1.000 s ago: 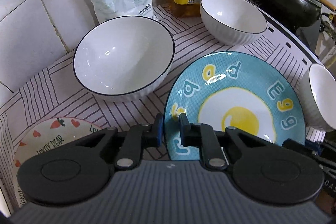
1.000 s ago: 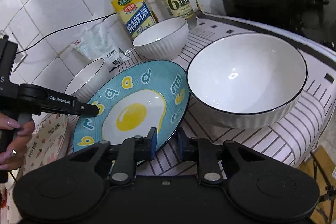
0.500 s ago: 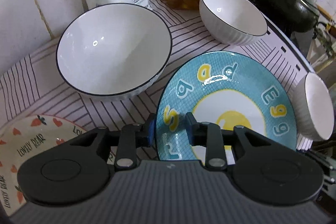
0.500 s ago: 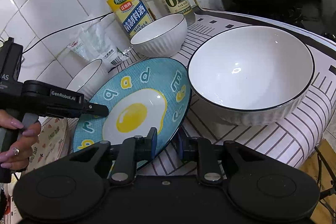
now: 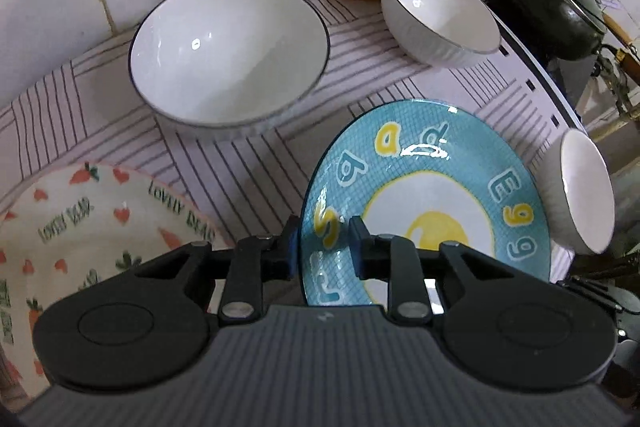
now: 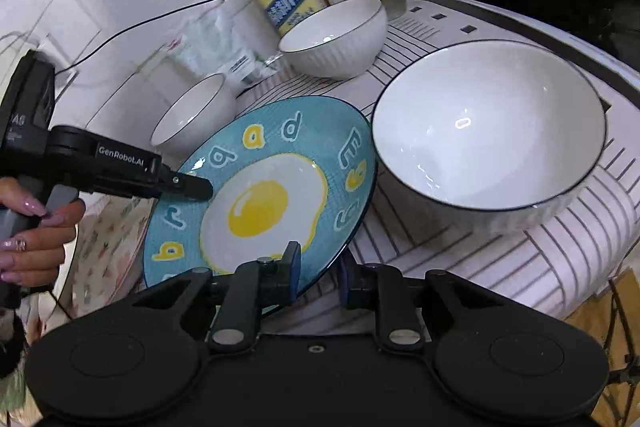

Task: Organize plates and bowls
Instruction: 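Lift the blue egg plate with the left gripper toward the bunny plate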

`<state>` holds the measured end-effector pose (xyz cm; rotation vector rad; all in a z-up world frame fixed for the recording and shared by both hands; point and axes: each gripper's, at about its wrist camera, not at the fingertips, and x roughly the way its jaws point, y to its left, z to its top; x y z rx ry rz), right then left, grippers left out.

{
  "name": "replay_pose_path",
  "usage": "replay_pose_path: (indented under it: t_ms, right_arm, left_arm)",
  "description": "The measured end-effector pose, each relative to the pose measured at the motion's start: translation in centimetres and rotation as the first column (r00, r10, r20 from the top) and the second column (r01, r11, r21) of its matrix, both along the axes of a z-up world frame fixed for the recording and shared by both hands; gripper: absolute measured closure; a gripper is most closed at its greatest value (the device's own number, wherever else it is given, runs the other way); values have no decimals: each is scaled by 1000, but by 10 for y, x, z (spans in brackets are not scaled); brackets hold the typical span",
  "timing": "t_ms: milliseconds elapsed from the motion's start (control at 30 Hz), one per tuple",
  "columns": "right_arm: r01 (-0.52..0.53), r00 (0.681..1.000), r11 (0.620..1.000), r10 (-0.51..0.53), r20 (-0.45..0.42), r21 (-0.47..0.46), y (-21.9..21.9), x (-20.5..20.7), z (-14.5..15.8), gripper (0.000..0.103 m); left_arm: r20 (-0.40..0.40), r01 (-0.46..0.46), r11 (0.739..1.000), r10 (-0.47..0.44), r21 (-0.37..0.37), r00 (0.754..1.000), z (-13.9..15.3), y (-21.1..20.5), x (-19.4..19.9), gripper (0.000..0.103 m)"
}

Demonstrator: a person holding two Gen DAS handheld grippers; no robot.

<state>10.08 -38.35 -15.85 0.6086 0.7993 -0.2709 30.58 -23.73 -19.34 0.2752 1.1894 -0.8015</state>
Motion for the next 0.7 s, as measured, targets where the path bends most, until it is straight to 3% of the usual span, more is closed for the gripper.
replay_pose_path:
  t_ms: [433, 700]
  right_arm:
    - [-73, 997, 997, 74, 21, -6, 18, -28, 46, 80]
    - [-167, 986, 984, 168, 21, -64, 27, -34, 96, 80]
  left_arm:
    - [44, -6, 1000, 7, -9, 999, 53, 29, -43, 80]
    - [25, -65, 995, 67, -75, 997, 90, 65, -64, 80]
